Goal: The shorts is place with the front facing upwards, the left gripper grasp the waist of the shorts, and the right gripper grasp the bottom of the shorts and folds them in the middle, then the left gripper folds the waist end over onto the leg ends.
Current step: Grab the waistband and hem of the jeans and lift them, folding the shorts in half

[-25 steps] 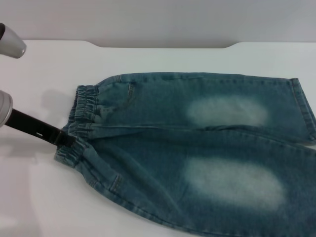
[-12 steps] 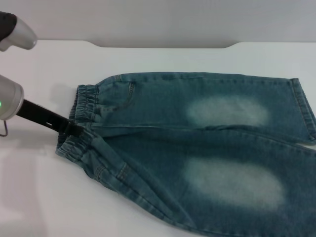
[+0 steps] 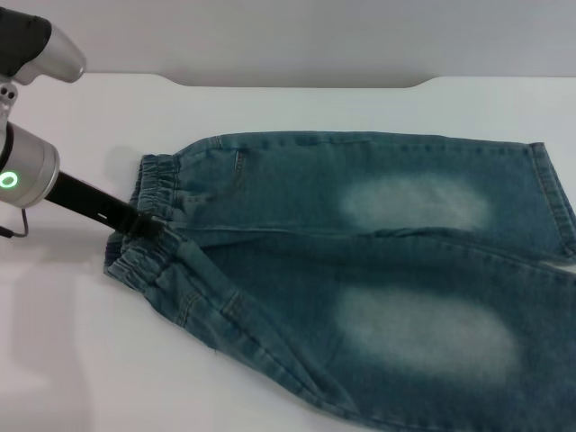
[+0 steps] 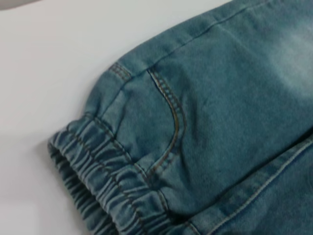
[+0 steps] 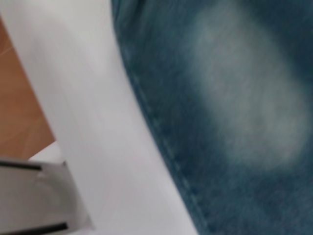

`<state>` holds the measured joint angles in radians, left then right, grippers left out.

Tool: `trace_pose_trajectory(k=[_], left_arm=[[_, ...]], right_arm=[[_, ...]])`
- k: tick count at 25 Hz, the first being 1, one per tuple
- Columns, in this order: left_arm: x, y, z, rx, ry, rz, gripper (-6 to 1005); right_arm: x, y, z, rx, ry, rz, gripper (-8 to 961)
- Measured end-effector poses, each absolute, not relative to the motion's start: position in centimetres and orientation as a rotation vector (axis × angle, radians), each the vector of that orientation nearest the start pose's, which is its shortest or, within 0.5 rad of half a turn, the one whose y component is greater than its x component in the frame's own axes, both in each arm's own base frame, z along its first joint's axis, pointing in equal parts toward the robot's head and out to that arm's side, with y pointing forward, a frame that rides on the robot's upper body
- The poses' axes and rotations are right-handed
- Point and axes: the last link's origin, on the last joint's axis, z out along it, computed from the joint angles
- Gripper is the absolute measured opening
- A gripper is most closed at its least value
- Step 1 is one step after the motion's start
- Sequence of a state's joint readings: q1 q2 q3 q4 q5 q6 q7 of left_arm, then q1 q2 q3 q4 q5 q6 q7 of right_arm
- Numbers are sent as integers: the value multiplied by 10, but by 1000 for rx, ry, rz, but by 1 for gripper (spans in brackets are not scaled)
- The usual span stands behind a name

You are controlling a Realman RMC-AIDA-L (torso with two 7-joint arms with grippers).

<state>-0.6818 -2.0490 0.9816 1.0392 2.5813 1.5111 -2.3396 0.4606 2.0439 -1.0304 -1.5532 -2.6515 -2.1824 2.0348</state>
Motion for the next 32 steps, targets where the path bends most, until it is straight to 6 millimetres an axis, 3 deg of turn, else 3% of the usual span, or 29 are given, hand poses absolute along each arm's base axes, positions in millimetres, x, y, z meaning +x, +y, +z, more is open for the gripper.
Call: trace_pose_trajectory(k=[8, 32], left_arm=[[-229, 385, 28, -2538, -1149, 256, 33], [-222, 390, 23, -2560, -1142, 261, 33]], right_arm=[[253, 261, 82, -2944, 922, -891, 555], [266, 273, 60, -2914, 949, -953, 554]])
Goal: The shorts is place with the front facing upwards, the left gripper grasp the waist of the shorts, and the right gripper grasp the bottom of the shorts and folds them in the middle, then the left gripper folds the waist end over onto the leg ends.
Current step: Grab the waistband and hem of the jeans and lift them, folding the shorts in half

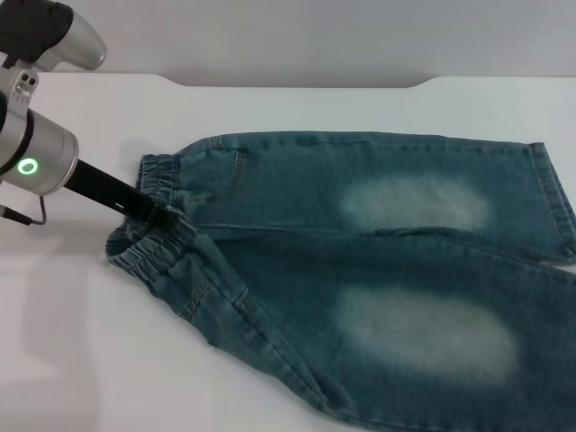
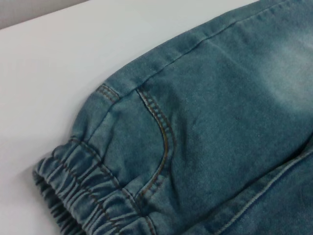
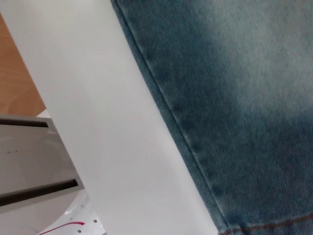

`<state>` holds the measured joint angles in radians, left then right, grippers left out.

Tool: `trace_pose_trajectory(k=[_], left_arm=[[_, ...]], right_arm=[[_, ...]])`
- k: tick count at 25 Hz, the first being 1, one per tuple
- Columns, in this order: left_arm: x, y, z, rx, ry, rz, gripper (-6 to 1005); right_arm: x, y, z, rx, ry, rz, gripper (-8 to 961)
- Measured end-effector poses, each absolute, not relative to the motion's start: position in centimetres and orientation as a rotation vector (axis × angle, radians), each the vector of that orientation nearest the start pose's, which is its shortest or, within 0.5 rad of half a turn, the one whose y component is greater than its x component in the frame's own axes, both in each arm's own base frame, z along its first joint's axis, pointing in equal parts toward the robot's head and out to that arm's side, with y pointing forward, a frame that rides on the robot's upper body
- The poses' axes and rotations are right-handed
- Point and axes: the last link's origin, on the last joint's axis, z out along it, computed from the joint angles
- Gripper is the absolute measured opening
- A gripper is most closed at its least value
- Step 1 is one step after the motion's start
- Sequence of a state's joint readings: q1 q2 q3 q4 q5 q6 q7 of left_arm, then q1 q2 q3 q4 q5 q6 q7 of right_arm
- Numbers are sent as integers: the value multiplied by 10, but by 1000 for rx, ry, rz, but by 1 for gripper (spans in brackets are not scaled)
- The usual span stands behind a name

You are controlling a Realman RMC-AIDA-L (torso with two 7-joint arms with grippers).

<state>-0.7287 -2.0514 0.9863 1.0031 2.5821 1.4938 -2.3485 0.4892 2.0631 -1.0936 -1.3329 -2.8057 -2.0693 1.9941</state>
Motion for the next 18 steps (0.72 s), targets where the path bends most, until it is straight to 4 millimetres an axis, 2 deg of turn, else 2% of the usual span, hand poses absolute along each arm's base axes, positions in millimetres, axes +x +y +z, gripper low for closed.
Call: trace_pose_trajectory(k=[11, 18], left_arm=[[-218, 388, 19, -2584, -1130, 274, 33], [-215, 388, 18, -2592, -1122, 280, 33]], right_arm=[[268, 276, 58, -2909, 946, -951, 554], [271, 277, 49, -2916, 931, -998, 554]])
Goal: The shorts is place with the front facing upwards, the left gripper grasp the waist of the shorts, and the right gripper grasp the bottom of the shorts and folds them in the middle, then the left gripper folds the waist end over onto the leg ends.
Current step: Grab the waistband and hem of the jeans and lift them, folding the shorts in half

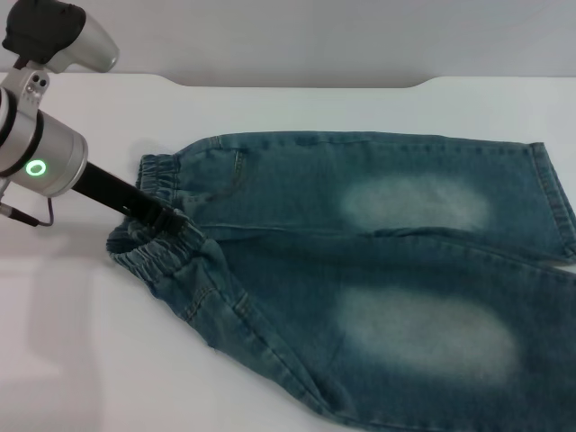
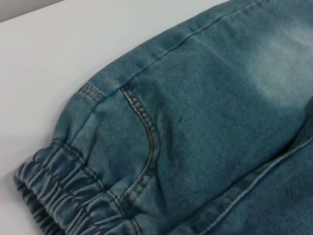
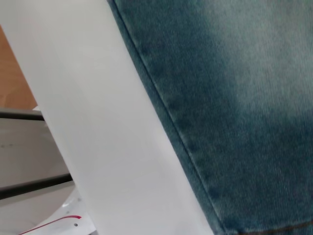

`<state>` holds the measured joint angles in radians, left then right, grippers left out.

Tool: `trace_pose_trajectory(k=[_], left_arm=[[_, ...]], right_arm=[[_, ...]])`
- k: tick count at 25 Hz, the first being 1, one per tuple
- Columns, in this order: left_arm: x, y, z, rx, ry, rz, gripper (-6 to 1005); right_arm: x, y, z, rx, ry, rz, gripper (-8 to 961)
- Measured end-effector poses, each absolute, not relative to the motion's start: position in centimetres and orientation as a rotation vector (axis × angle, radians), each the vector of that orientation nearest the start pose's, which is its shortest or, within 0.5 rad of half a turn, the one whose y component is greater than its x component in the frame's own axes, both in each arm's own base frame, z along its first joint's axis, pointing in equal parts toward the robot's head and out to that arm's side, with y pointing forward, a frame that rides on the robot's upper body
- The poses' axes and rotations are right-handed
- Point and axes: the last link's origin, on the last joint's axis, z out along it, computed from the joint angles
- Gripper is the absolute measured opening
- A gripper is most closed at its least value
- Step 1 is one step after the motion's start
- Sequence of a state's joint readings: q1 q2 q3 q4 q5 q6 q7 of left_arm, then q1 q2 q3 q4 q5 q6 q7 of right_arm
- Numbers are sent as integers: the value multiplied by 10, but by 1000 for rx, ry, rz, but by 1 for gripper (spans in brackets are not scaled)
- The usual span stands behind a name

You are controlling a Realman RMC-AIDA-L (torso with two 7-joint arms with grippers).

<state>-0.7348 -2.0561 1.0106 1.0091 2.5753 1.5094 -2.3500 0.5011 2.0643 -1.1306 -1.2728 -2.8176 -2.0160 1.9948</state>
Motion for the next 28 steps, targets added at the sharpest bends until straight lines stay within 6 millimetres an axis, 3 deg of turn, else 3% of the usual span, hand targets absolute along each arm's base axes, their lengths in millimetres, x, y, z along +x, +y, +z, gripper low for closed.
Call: trace_pose_trajectory(k=[28], left_arm=[[-210, 388, 17, -2609, -1116, 246, 32]], right_arm=[[270, 281, 41, -2941, 924, -1010, 555]])
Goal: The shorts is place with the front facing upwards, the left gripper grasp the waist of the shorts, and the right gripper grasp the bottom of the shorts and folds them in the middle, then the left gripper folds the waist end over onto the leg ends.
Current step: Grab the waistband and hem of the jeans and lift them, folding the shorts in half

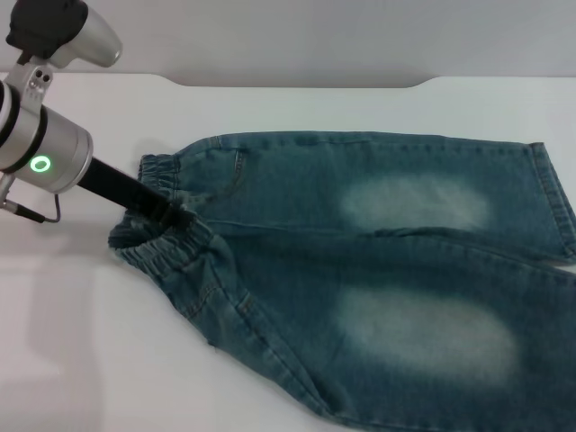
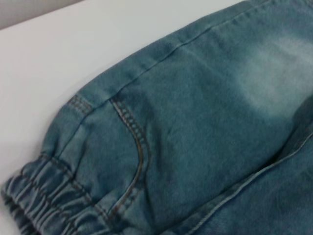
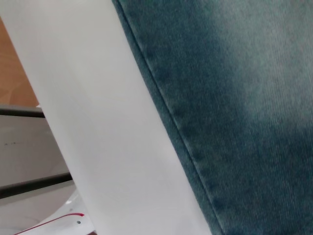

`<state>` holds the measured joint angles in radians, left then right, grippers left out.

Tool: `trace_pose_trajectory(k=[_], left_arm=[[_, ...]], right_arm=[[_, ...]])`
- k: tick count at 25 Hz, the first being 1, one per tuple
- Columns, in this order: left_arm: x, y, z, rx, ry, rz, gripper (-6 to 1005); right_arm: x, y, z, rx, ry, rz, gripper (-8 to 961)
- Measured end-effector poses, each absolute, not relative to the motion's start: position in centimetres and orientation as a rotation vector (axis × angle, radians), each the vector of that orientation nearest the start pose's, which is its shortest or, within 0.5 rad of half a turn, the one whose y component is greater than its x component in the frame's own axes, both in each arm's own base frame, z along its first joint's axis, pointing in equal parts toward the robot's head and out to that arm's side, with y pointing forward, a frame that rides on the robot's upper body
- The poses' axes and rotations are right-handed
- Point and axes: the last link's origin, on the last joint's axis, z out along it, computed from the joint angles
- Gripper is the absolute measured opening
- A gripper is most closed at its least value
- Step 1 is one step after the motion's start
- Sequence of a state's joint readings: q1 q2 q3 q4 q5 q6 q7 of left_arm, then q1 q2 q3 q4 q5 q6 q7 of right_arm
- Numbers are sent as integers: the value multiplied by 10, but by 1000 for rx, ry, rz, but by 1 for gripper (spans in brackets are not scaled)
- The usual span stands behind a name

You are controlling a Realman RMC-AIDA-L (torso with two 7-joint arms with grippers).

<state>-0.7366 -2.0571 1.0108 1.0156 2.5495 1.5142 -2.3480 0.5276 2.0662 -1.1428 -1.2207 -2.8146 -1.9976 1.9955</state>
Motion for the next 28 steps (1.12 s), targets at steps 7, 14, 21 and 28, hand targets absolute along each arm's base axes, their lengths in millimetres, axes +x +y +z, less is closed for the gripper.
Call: trace_pose_trajectory(k=[7, 14, 21, 28], left_arm=[[-207, 389, 19, -2613, -1097, 226, 32], [-206, 390, 19, -2613, -1087, 221, 32], [-204, 390, 19, -2619, -1084, 225, 32], [-202, 390, 16, -2632, -1065, 244, 32]], right_arm=[[270, 283, 41, -2931, 915, -1008, 555], [269, 286, 44, -2906, 908, -1037, 555], [270, 286, 44, -2898, 910, -1054, 555], [271, 286, 39, -2916, 929, -1059, 555]])
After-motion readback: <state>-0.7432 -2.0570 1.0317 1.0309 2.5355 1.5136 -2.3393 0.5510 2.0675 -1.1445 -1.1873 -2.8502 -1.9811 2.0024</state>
